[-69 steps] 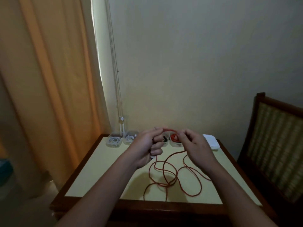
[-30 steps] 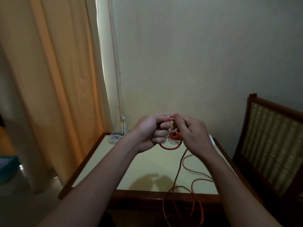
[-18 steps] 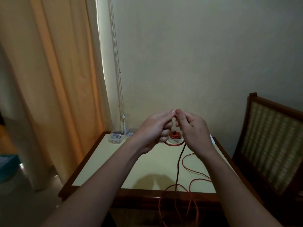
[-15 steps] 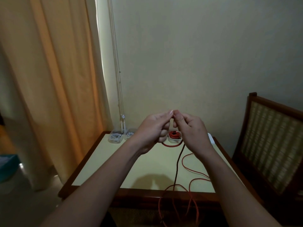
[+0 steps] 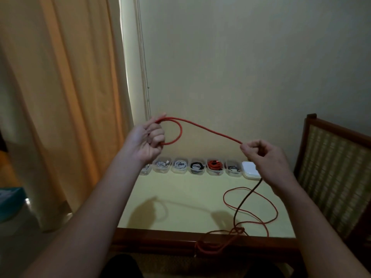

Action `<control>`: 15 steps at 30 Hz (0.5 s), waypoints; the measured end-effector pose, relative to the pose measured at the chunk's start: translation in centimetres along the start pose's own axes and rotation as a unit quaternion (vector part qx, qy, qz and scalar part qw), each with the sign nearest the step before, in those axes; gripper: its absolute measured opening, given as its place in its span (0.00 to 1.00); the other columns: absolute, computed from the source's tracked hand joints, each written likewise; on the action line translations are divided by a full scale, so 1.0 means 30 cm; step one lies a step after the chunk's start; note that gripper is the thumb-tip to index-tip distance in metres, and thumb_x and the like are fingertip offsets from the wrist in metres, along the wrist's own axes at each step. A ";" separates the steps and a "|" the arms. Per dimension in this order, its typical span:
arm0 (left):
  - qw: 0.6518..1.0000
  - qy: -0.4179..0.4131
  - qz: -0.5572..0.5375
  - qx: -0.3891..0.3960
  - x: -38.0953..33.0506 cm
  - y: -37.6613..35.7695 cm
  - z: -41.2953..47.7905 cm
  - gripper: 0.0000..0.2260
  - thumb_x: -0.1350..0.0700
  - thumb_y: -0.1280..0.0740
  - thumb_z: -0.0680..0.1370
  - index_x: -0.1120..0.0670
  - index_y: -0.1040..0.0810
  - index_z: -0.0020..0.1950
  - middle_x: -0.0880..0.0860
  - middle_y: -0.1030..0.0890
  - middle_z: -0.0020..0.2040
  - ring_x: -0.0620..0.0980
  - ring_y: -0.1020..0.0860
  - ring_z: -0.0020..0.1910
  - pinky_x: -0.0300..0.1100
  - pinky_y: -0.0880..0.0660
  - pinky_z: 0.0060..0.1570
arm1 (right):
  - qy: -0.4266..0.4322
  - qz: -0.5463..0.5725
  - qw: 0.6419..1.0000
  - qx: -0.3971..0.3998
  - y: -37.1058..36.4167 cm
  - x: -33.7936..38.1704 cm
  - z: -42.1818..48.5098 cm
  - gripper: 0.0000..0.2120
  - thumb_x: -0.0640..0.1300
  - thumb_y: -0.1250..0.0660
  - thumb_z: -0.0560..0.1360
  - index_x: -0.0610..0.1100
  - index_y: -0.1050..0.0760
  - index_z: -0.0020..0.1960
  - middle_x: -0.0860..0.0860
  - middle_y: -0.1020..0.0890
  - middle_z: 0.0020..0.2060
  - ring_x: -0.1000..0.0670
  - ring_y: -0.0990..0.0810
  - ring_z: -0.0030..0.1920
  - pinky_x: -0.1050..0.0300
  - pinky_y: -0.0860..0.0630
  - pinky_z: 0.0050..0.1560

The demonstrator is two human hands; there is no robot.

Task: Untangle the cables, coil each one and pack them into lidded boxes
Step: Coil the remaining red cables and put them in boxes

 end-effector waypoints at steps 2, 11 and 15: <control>0.999 -0.025 -0.013 -0.023 -0.019 0.005 -0.005 0.13 0.61 0.46 0.84 0.62 0.23 0.57 0.46 0.40 0.22 0.42 0.43 0.16 0.35 0.47 0.15 | 0.014 -0.023 0.999 -0.027 0.007 -0.005 0.002 0.04 0.47 0.27 0.77 0.48 0.20 0.46 0.49 0.23 0.35 0.55 0.26 0.34 0.61 0.26 0.38; 0.912 -0.228 0.328 -0.091 0.037 -0.038 -0.018 0.11 0.59 0.41 0.84 0.61 0.24 0.63 0.52 0.25 0.31 0.45 0.25 0.26 0.34 0.31 0.23 | 0.266 -0.247 0.928 0.081 -0.203 0.153 -0.080 0.08 0.49 0.30 0.78 0.48 0.20 0.41 0.55 0.18 0.35 0.52 0.22 0.38 0.53 0.26 0.40; 0.873 -0.205 0.441 -0.006 0.172 -0.100 -0.054 0.12 0.59 0.42 0.85 0.58 0.25 0.67 0.57 0.19 0.39 0.47 0.18 0.31 0.37 0.21 0.31 | 0.264 -0.140 0.954 0.031 -0.202 0.223 -0.079 0.12 0.50 0.34 0.79 0.46 0.19 0.39 0.59 0.23 0.27 0.57 0.26 0.31 0.65 0.33 0.34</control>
Point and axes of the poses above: each hand's wrist, its own z-axis towards the middle knuckle, its own y-axis out of the back of the hand, x = y × z, the point moved 7 cm from there along z, towards the middle knuckle
